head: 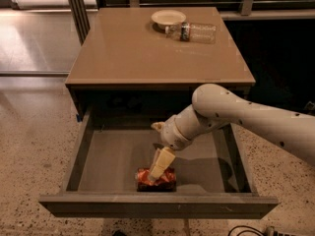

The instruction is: Place coke can into top drawer

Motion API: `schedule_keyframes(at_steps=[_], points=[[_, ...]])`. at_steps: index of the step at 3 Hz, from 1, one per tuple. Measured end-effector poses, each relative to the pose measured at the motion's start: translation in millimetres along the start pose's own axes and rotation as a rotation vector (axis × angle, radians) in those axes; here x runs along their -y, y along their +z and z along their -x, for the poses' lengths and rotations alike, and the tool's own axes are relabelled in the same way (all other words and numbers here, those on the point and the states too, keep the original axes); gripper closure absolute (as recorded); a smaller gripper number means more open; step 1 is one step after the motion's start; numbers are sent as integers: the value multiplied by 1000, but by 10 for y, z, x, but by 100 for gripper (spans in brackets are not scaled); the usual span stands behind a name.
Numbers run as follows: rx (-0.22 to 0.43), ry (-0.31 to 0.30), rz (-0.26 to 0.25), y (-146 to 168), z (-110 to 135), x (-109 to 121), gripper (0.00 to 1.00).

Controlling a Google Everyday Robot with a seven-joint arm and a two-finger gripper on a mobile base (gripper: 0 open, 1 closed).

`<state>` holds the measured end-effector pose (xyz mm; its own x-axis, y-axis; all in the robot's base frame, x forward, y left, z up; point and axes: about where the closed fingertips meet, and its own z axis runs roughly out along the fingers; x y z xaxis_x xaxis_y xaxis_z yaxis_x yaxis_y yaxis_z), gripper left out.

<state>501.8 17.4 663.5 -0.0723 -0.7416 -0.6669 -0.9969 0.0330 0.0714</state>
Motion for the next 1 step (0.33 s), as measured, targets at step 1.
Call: schedule_keyframes(at_steps=[1], points=[[-14,-116,-62,-833,559,127,0]])
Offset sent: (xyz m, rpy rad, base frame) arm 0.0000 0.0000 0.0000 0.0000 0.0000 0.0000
